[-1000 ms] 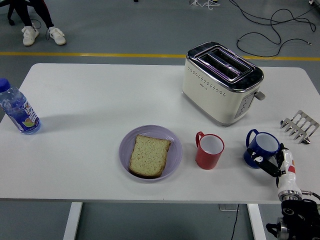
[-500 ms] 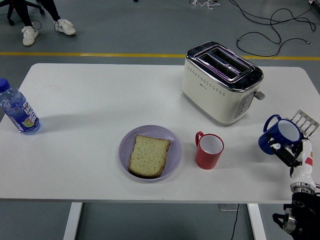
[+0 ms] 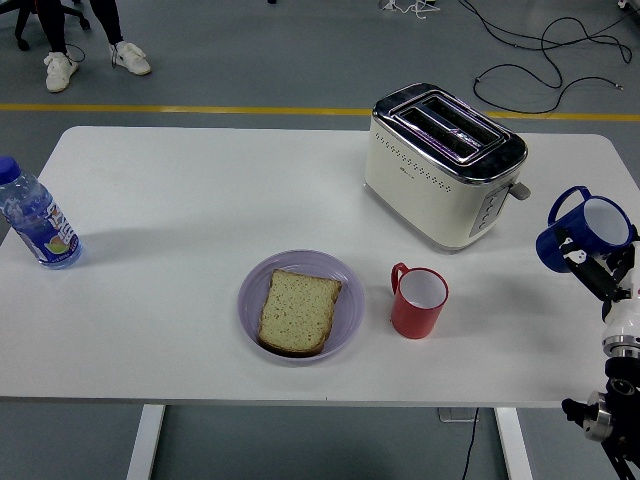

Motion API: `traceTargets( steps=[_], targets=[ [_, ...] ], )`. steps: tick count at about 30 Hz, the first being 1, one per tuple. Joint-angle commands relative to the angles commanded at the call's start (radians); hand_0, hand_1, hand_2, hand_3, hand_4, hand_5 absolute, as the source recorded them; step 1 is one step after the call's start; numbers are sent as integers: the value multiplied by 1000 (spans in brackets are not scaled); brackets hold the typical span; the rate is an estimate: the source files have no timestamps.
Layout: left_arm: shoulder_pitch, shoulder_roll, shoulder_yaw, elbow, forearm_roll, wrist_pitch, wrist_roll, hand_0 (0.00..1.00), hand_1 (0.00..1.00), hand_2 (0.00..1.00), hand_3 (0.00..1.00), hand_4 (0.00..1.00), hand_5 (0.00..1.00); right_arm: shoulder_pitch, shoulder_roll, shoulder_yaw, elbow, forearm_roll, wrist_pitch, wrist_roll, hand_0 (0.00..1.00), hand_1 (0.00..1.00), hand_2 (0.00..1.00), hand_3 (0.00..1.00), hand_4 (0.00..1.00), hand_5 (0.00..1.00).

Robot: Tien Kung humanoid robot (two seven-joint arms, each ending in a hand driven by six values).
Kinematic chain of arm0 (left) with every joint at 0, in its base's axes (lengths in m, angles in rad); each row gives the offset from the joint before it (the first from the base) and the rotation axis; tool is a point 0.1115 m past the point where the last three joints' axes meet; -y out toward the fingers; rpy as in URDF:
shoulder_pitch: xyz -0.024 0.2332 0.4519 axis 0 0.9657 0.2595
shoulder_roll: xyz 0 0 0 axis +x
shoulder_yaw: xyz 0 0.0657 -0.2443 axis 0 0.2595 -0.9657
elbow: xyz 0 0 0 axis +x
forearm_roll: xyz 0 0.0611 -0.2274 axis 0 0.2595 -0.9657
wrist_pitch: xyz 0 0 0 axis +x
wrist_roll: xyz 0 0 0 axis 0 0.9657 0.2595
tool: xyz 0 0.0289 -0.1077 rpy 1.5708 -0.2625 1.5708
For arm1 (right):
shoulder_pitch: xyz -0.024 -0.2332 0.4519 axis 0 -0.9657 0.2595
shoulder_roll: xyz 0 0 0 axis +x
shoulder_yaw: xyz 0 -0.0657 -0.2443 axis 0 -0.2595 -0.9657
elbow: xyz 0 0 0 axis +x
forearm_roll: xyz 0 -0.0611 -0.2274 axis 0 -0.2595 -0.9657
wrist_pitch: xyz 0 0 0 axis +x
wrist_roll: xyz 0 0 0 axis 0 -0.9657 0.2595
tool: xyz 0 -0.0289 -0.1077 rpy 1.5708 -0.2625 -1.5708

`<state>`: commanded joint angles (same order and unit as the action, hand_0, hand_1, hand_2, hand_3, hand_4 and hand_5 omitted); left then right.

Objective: Pick up the cup,pour liquid into bread,place the cup on the desk

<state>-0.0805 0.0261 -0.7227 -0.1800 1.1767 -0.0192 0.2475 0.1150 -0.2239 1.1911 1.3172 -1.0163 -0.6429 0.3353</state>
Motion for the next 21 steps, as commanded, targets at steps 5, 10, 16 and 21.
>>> traceTargets(
  steps=[5, 10, 16, 21],
  targets=[
    [-1, 1, 6, 0, -15, 3, -3, 654, 690, 709, 601, 339, 919, 14, -24, -23, 65, -91, -3, -89, 353, 337, 501, 539, 674, 2],
    [0, 1, 5, 0, -24, 6, -4, 654, 691, 709, 601, 340, 919, 19, -43, -39, 124, -162, -3, -173, 333, 327, 492, 539, 687, 2],
    [3, 1, 6, 0, -26, 5, -3, 654, 691, 709, 602, 340, 919, 22, -50, -53, 143, -190, -3, -210, 324, 315, 485, 538, 690, 2],
    [4, 3, 2, 0, -15, 4, -2, 654, 691, 709, 602, 340, 919, 26, -52, -57, 148, -222, -3, -227, 324, 315, 485, 538, 690, 2]
  ],
)
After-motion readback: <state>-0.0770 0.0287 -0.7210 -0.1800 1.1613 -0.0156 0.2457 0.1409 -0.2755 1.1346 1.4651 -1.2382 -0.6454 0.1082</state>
